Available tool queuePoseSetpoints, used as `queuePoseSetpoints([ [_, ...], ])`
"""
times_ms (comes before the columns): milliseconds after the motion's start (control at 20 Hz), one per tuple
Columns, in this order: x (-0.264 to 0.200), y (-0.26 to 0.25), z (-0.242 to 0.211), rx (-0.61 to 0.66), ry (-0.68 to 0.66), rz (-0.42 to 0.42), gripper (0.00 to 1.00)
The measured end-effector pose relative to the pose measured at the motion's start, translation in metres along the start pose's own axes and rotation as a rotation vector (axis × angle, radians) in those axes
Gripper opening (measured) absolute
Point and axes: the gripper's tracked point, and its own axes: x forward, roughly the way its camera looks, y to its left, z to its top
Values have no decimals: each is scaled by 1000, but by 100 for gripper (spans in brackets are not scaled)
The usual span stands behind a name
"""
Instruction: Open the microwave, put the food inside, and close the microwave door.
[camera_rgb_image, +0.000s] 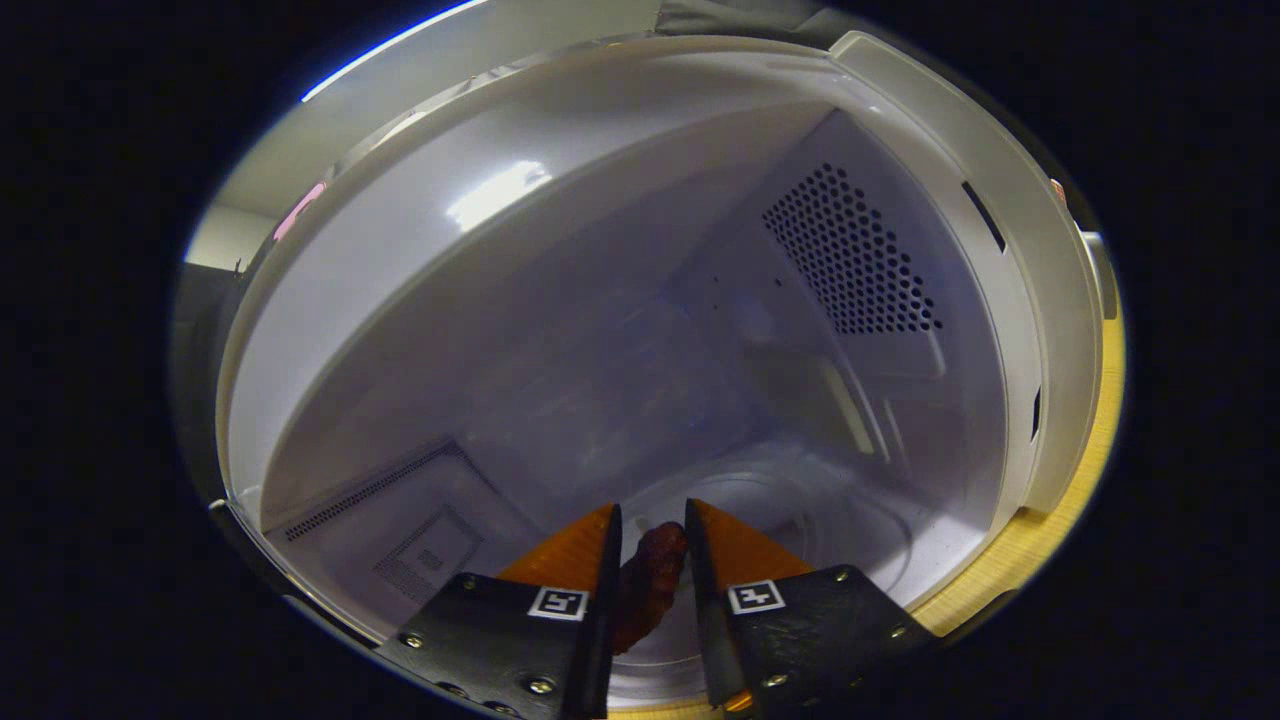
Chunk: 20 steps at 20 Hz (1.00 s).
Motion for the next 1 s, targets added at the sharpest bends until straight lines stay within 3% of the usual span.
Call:
queuePoseSetpoints([
  [50, 1, -4, 3, -13, 5, -9, 45],
  [200, 0, -15, 13, -90, -28, -67, 45],
  [400, -17, -17, 20, -188, -5, -69, 45],
  [500, -32, -12, 11, -222, 47, -39, 85],
  [700, -81, 0, 14, -324, 90, 9, 92],
  [1000, -203, 47, 38, -449, 71, 198, 92],
])
